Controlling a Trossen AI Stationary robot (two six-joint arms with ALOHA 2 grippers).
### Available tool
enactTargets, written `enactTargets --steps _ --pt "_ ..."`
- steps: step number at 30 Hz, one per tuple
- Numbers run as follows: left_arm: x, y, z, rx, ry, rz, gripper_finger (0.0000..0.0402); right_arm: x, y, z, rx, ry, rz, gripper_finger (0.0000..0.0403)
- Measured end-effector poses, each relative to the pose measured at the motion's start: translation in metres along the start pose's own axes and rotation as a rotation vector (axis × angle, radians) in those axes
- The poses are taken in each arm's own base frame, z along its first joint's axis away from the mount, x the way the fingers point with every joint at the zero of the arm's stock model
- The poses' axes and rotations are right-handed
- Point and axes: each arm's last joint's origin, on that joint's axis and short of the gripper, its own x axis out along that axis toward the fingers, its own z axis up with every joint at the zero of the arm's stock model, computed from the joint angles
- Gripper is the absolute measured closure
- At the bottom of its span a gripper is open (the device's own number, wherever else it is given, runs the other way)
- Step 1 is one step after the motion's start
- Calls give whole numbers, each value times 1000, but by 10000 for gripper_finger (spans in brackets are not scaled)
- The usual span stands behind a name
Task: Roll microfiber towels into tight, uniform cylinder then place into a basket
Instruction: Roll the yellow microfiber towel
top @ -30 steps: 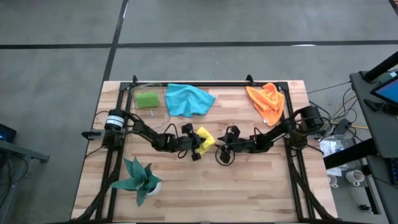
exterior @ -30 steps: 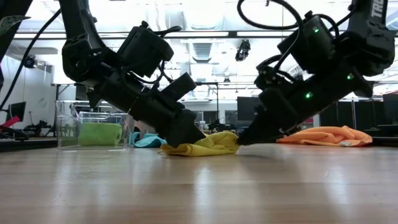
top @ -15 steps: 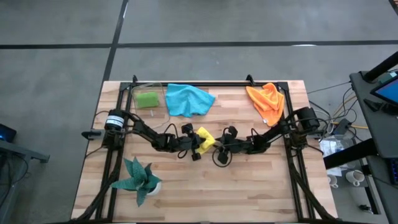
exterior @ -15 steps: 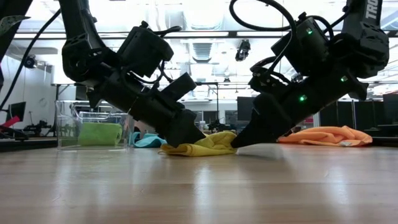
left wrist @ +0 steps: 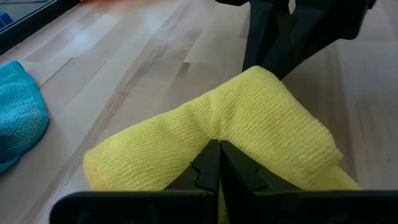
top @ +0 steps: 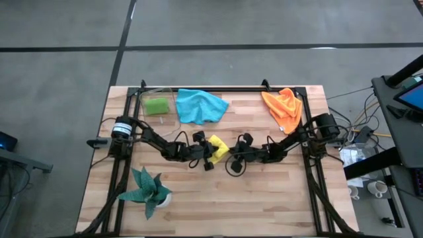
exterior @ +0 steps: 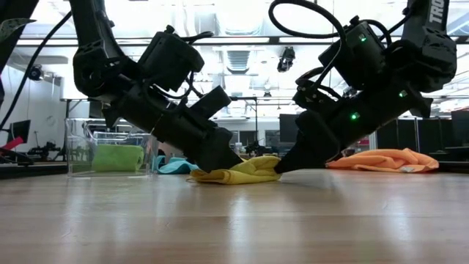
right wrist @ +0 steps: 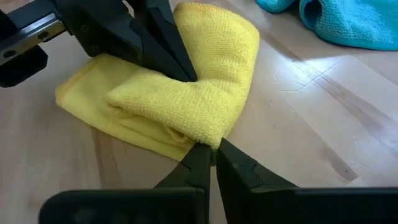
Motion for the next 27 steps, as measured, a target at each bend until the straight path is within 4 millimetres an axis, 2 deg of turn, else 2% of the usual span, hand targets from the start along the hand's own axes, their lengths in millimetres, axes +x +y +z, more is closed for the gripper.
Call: enactTargets --steps 4,7,12,17,22,27 --pt "-2 0 4 22 -24 -4 402 0 0 1 -24 -9 -24 392" --pt "-9 2 13 65 -37 -7 402 1 0 3 -47 -23 -53 393" --pt "-25 7 27 43 -91 -11 402 3 0 5 -119 2 -122 394" --pt "-25 7 22 27 -77 -14 402 7 5 11 -196 37 -147 394" --pt "-15 3 6 8 -30 -25 402 10 9 19 -256 75 -158 394" --pt "-11 1 1 -7 -17 -51 402 12 12 23 -296 102 -164 394"
